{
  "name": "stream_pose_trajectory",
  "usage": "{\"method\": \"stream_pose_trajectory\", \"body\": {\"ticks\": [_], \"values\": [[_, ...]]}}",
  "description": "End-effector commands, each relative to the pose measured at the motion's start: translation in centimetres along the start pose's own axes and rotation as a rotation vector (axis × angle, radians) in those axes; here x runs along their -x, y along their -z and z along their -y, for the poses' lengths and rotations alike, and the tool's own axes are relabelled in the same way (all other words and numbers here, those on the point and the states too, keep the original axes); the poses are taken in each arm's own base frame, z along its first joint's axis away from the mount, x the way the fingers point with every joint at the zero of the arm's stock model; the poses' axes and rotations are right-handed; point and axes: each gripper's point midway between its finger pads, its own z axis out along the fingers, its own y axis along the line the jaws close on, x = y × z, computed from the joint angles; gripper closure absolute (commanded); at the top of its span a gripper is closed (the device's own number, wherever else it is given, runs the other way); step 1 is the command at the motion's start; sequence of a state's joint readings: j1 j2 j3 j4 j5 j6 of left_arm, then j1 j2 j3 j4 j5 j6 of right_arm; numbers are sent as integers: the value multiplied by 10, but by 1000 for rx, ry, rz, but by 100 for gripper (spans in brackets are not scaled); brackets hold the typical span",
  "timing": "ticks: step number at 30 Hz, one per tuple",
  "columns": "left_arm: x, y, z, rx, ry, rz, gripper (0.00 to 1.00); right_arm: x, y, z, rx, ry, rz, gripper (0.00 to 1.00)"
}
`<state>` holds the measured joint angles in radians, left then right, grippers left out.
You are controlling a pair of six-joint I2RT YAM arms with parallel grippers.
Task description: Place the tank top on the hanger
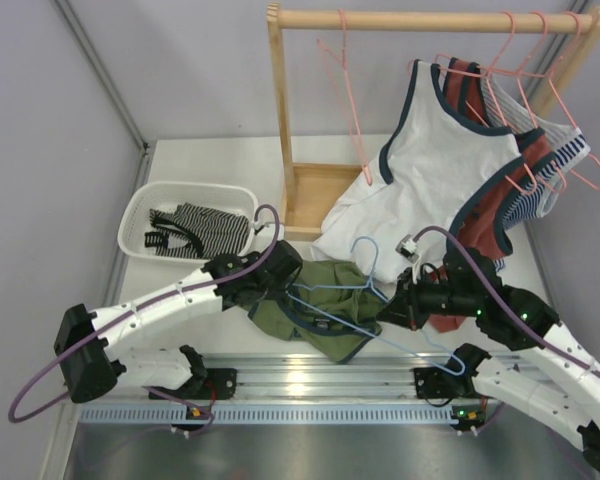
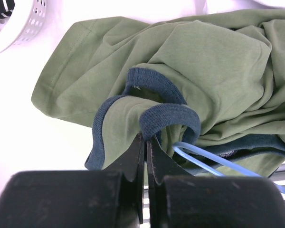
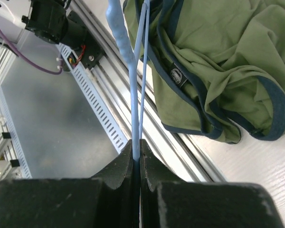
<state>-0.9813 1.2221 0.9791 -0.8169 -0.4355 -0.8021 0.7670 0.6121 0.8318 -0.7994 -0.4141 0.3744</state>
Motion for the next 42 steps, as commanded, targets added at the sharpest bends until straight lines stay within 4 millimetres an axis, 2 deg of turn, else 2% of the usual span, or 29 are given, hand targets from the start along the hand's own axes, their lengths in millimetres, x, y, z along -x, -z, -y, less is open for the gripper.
{"method": "stream_pose_trajectory", "body": {"ticks": [1,6,9,10,13,17,18,23,25,27,29,35,36,42], "values": [[13,14,3,-20,11,35,100,16,-9,-15,71,22,47,100],[17,20,3,-27,13,43,100,23,-26,-18,98,30,69,100],[20,27,3,-33,16,50,100,23,-40,-14,74,35,65,100],[21,28,3,-31,14,54,100,31,-43,-17,85,46,97,100],[25,33,1,-35,16,62,100,32,-58,-20,92,58,105,100],[26,38,1,-43,13,61,100,46,-78,-32,124,100,176,100],[25,39,-1,-42,14,60,100,47,-86,-28,107,101,175,100],[26,43,-4,-45,22,71,100,54,-113,-39,138,125,192,100],[24,44,-5,-48,19,69,100,51,-128,-40,126,137,172,100],[25,46,-5,-53,25,74,100,57,-140,-43,132,143,197,100],[26,47,-5,-59,28,77,100,53,-150,-42,130,140,187,100],[25,50,-8,-69,32,83,99,61,-159,-43,128,142,223,100],[24,51,-7,-72,32,82,94,62,-159,-43,128,145,223,100],[26,55,-7,-94,47,101,81,59,-169,-43,132,151,207,100]]}}
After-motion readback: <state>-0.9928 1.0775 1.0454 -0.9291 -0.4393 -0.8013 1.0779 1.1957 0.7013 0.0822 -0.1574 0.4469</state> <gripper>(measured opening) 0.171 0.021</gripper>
